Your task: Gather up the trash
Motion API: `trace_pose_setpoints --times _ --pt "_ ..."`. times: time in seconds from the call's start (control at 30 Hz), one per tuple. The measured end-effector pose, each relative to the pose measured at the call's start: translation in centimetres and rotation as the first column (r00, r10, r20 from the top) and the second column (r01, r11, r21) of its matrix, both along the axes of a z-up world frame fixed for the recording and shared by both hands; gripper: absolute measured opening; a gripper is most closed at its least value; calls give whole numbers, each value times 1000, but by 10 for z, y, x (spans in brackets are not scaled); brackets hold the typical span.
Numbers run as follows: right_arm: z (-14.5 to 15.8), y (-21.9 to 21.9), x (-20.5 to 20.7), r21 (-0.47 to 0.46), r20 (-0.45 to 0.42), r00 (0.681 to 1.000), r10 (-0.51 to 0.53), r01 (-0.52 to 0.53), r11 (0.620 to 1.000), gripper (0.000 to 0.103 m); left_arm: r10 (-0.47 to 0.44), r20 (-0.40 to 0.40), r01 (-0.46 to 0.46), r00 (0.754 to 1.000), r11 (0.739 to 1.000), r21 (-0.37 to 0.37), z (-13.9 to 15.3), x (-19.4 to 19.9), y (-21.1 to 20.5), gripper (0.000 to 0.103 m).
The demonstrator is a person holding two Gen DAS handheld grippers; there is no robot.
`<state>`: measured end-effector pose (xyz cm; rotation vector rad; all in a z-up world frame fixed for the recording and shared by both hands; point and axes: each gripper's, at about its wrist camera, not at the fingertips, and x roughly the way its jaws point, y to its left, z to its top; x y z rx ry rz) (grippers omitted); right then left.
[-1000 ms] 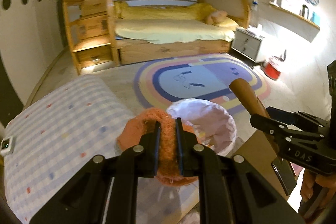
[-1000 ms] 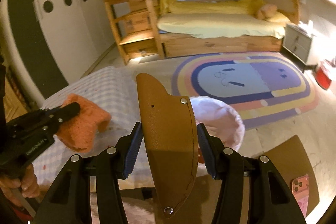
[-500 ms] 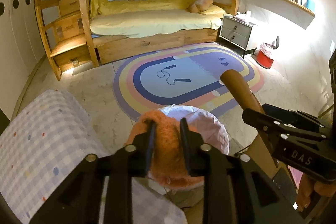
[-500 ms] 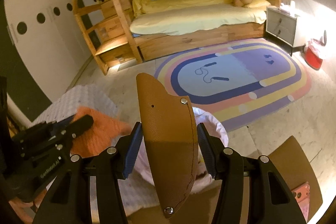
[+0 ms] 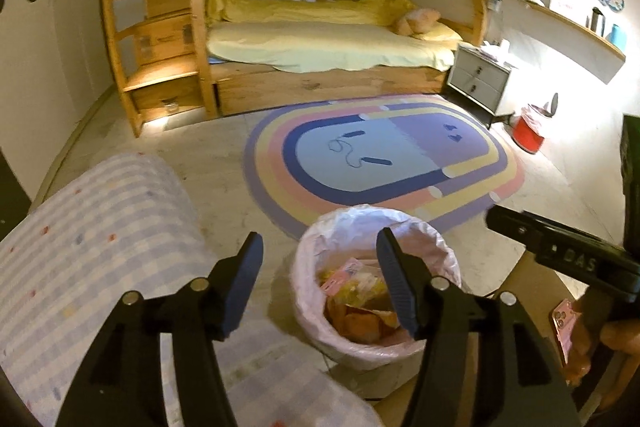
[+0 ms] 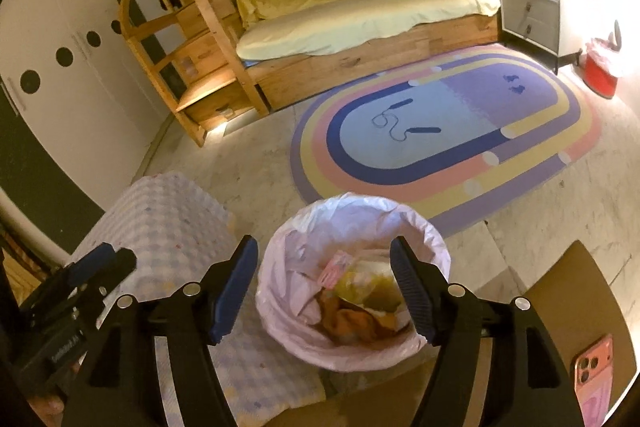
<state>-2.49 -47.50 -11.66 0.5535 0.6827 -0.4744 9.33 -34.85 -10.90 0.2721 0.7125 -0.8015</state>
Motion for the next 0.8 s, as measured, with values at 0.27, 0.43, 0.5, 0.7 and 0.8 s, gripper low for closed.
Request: trace_pose_setpoints --times 0.27,0.43,0.5,0.7,0.8 --pt "24 50 -31 -10 16 997 77 -77 997 69 82 46 -81 996 997 -18 28 -22 63 61" --pt "47 92 -47 -50 22 988 155 -154 987 79 155 60 -156 986 988 7 40 -40 109 67" --pt "56 109 -51 -69 21 982 186 -184 980 87 190 51 -191 980 982 6 46 -48 132 72" --pt "77 159 -52 -115 -4 957 289 -287 951 91 306 27 -307 952 951 40 58 -64 192 96" --pt "91 184 -51 -141 -1 939 344 -341 929 92 362 28 -363 932 930 58 64 -72 219 96"
